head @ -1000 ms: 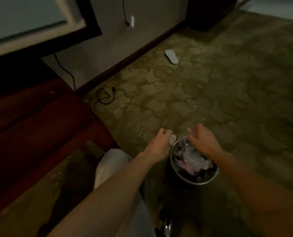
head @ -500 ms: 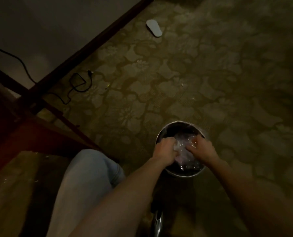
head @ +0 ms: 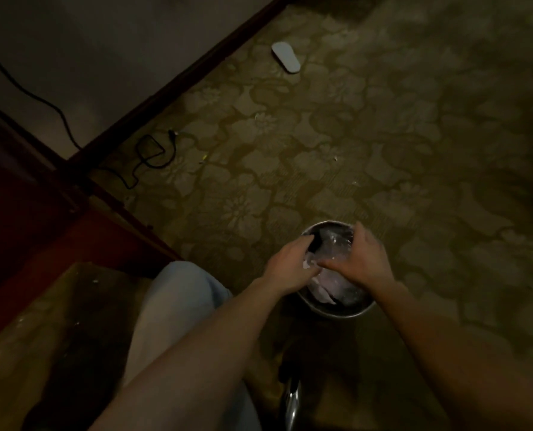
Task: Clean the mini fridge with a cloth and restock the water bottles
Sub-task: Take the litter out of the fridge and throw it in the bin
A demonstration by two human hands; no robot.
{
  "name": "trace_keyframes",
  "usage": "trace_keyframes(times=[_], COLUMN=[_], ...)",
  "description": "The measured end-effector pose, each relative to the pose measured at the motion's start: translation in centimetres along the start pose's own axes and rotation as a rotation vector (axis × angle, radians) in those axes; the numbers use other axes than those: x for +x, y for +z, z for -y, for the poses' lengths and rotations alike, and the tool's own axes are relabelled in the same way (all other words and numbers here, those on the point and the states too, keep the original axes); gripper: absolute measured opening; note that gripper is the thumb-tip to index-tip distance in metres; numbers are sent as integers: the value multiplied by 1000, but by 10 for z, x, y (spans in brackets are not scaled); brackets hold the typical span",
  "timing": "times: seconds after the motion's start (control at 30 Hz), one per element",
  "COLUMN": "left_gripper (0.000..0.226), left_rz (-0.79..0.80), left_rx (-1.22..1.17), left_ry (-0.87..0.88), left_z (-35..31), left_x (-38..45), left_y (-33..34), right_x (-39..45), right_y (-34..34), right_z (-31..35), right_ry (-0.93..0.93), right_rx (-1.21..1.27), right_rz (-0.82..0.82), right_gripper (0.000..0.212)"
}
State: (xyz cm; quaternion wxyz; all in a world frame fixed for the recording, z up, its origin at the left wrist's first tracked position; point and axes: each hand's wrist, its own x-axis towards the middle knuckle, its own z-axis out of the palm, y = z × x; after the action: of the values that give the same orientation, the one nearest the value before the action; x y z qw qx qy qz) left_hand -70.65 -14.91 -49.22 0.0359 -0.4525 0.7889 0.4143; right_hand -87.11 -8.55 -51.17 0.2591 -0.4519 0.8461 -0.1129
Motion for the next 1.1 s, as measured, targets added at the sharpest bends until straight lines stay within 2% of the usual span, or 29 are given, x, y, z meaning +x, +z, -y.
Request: trace_keyframes(times=[0.1,0.2,0.37,0.47,0.63,0.93,1.1], left_gripper=[60,56,56,54,46,38,33], left_rz=[-74,-123,-171,-203,-249,-365,-461], left_rx=[-2,0,50,70,91,152,186], left_ry=[63,93,91,96,118,121,183], left_z=[-6,-6,-5,-2,1,0,-6], left_x=[-17,-31,-67,-85,-110,-156,-201], left_y=[-17,-33,-60,-75,-100,-153,-197], right_x=[-10,-21,-46,-59,-77,-106,-128], right_y=[-14,-25,-42,-50,-66,-92,-115], right_z=[15,27,50,62,89,159,220], right_ry=[-57,-106,-122,-106,-190,-410,-539], right_rx=[-51,-66,-125,-150,-112,-108,-99], right_rz=[-38,-66,-91,-120,-198,-199,-227], right_gripper=[130,126,108,88,59,32,29])
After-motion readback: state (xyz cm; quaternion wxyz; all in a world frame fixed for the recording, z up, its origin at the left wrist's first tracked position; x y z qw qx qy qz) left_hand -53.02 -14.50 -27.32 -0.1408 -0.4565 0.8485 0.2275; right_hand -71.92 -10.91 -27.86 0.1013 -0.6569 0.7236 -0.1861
